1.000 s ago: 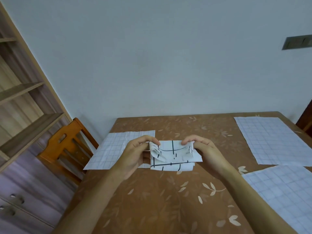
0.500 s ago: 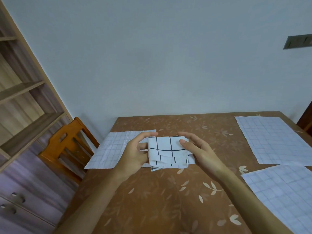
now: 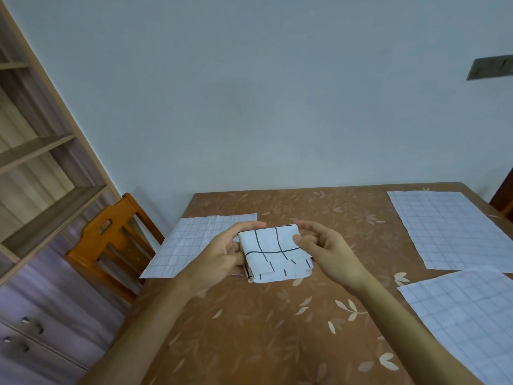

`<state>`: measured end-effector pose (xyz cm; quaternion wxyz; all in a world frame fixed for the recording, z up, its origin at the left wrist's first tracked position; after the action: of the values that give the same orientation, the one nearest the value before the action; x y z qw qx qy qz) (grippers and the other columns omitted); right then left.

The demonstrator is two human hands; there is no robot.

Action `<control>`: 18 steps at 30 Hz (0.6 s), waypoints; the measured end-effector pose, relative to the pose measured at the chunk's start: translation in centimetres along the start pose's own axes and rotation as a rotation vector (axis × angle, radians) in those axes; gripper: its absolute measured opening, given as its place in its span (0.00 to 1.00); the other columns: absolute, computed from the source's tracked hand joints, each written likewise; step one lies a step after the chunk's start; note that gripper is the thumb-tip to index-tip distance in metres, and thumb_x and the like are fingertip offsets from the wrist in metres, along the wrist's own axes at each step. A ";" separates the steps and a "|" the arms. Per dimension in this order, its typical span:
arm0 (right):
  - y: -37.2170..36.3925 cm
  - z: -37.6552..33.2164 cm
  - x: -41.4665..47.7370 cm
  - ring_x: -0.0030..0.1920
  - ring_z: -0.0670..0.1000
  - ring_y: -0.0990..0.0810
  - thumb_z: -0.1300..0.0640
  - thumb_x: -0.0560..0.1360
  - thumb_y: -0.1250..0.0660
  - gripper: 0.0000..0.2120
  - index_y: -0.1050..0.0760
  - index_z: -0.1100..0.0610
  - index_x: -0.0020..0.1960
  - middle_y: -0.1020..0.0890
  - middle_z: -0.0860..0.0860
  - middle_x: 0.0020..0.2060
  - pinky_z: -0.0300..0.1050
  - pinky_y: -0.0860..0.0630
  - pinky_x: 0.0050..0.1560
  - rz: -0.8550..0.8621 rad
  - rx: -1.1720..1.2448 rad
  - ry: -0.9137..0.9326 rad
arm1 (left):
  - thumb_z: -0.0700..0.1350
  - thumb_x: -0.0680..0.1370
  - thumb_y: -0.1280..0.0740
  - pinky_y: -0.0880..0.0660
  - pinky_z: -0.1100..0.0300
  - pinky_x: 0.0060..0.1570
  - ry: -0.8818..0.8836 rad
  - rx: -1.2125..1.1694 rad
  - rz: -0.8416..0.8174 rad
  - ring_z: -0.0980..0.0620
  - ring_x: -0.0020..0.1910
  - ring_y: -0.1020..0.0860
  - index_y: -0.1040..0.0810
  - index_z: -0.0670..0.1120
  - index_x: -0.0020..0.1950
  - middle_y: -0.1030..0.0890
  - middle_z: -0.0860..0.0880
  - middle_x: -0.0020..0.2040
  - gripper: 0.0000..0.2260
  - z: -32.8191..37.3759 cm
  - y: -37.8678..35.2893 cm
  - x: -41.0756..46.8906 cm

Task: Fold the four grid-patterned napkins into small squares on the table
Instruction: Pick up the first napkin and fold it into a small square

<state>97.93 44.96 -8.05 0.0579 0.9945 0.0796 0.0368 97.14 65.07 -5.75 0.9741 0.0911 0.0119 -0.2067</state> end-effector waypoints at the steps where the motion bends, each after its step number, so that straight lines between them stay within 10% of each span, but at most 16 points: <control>1: 0.1 -0.1 0.1 0.33 0.39 0.20 0.60 0.82 0.36 0.14 0.25 0.55 0.67 0.24 0.41 0.24 0.32 0.24 0.40 0.019 -0.040 0.025 | 0.33 0.82 0.40 0.17 0.51 0.48 0.032 -0.043 -0.034 0.43 0.59 0.17 0.25 0.54 0.69 0.17 0.42 0.62 0.21 -0.2 -0.1 0.0; 6: 0.1 -1.0 -0.5 0.31 0.38 0.23 0.60 0.82 0.37 0.14 0.26 0.55 0.67 0.21 0.38 0.26 0.28 0.29 0.36 0.046 -0.161 0.128 | 0.55 0.80 0.40 0.17 0.52 0.47 0.147 -0.127 -0.054 0.41 0.58 0.17 0.19 0.52 0.65 0.16 0.41 0.60 0.18 -0.8 -0.3 0.1; 13: -0.5 -0.1 -1.0 0.46 0.30 0.21 0.41 0.81 0.41 0.14 0.27 0.45 0.62 0.21 0.35 0.49 0.24 0.27 0.40 0.019 -0.159 -0.018 | 0.42 0.78 0.28 0.16 0.56 0.46 0.004 0.266 0.155 0.53 0.48 0.13 0.16 0.49 0.54 0.12 0.51 0.48 0.05 -1.2 0.0 0.8; 18: -1.5 2.2 -0.4 0.32 0.44 0.26 0.40 0.81 0.43 0.20 0.28 0.56 0.44 0.22 0.50 0.35 0.34 0.29 0.32 0.193 -0.279 -0.016 | 0.48 0.78 0.28 0.17 0.55 0.46 -0.030 0.329 0.160 0.54 0.47 0.14 0.16 0.50 0.54 0.13 0.52 0.47 0.06 -2.7 -1.8 1.2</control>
<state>97.48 46.15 -10.42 0.1921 0.9801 -0.0227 0.0449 97.59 63.47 -8.78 0.9594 0.2469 -0.0441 -0.1292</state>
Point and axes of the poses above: each hand's wrist, its own x-axis towards the middle knuckle, its own y-axis out of the back of the hand, z = x × y, the point moved 7 cm from there along x, towards the middle knuckle
